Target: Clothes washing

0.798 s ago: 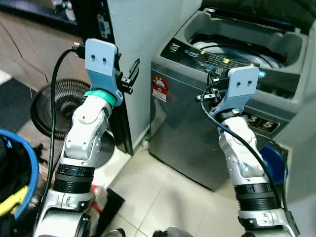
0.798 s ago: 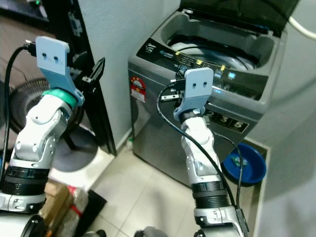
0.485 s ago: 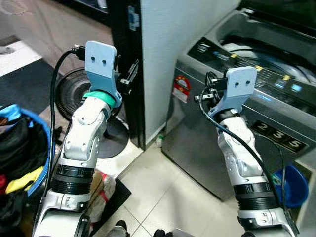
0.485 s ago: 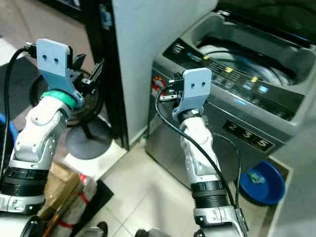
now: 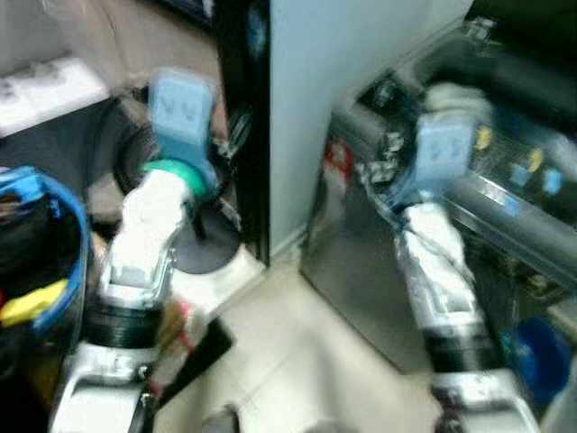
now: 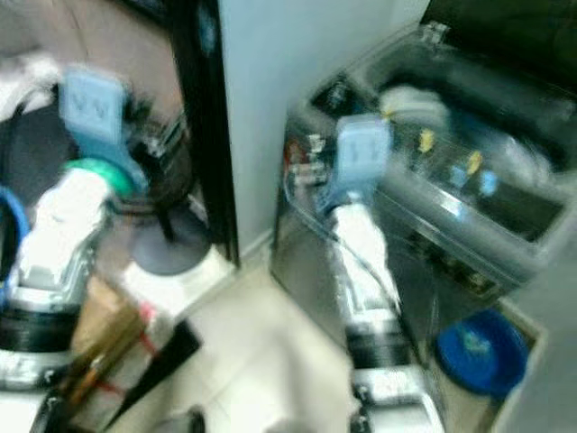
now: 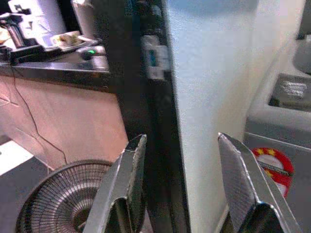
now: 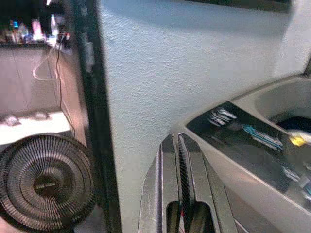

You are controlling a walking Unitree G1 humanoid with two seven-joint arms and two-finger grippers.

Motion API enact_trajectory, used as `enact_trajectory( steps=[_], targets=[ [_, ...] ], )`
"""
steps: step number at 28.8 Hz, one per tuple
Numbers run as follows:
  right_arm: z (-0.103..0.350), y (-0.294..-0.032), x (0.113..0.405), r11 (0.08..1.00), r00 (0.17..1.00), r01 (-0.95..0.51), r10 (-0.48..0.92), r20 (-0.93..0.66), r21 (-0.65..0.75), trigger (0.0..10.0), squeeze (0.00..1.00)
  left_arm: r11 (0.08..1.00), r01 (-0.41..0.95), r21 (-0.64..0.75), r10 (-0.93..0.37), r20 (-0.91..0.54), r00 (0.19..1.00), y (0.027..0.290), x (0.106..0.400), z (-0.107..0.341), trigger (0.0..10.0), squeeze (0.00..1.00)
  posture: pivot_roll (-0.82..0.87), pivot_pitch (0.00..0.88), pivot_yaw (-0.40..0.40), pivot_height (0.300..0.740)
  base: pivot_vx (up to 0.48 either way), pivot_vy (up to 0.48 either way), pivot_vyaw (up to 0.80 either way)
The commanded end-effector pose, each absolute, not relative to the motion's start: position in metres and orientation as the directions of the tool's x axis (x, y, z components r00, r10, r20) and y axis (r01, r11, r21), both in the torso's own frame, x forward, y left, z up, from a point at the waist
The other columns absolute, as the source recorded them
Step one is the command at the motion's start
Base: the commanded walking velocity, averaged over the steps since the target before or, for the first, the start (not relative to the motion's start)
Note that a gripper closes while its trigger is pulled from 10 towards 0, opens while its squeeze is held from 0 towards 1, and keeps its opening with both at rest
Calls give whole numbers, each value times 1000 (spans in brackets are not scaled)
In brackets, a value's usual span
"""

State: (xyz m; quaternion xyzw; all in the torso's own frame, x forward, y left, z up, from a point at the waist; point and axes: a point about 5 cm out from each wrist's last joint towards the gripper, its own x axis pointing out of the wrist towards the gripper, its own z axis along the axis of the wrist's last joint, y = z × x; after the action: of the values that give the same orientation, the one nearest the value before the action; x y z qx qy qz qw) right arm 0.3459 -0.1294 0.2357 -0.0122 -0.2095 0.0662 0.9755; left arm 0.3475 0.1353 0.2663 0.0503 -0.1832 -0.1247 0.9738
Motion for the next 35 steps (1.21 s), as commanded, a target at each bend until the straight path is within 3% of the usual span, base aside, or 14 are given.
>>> enact_trajectory(
  steps=[1,3,4,35],
  targets=[
    [227,-136,346,994,919,-106,104,379,-14,10000,0,956,246,159,-287,340,896,130,347,266,10000,0,-6,78,34,740,0,0,0],
    [229,-138,345,995,912,-96,89,400,-2,10000,51,957,244,159,-285,340,896,130,347,266,10000,0,-4,81,35,740,0,0,794],
    [229,-141,346,998,916,-69,64,397,-2,10000,157,957,242,159,-283,340,897,130,347,266,10000,0,-4,81,35,740,0,0,794],
    [225,-140,347,997,925,-77,71,375,1,10000,110,960,235,155,-275,341,899,130,347,265,10000,0,-9,90,33,740,0,0,794]
  ],
)
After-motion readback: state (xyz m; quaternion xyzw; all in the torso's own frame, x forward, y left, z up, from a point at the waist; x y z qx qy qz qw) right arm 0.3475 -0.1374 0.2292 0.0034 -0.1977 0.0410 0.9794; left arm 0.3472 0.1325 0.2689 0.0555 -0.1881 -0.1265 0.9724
